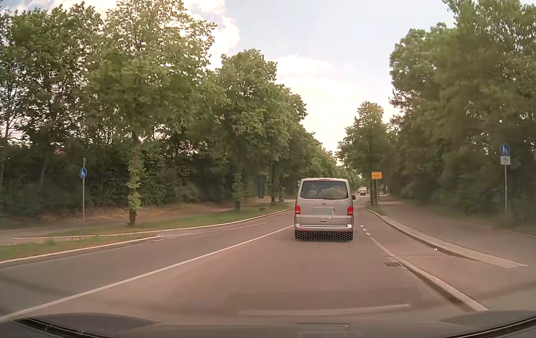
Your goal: Follow the waypoints while adhering to traffic rules and regulations
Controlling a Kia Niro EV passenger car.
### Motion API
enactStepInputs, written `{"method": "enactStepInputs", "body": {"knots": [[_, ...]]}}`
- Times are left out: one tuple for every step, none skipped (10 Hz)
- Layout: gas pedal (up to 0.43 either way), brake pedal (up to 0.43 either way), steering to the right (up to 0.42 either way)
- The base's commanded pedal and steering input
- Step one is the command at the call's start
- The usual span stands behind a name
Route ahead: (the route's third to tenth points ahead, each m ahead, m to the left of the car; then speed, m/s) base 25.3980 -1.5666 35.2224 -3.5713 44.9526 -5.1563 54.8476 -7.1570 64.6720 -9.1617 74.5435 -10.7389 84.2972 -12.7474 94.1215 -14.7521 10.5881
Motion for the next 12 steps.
{"method": "enactStepInputs", "body": {"knots": [[0.287,0.012,0.058],[0.287,0.012,0.056],[0.287,0.012,0.054],[0.287,0.012,0.053],[0.287,0.012,0.052],[0.287,0.012,0.050],[0.287,0.012,0.046],[0.287,0.012,0.042],[0.268,0.012,0.038],[0.228,0.012,0.036],[0.220,0.012,0.035],[0.197,0.012,0.035]]}}
